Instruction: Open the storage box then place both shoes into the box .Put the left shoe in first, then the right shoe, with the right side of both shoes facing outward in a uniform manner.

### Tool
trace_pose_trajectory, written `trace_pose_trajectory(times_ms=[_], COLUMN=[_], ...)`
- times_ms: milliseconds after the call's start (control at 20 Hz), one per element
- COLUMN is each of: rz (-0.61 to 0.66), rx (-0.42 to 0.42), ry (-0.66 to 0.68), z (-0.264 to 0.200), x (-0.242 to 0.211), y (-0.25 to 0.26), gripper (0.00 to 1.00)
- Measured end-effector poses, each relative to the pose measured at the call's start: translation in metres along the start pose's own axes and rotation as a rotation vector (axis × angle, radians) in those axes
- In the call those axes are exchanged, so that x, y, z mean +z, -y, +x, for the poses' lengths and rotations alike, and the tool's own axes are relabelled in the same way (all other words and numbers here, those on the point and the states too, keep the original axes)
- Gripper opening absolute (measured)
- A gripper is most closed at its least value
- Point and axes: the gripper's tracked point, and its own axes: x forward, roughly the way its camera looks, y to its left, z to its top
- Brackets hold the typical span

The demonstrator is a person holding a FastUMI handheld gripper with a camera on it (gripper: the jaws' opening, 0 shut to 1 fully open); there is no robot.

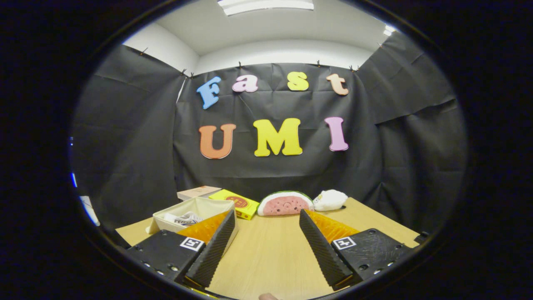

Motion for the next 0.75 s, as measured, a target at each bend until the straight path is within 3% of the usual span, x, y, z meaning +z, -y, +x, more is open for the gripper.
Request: trace_pose_trajectory(times_ms=[750], rz=[0.015], rx=[-0.042], ry=[0.025], z=[0.001], x=[0.005], y=[0.019], gripper=[0.96])
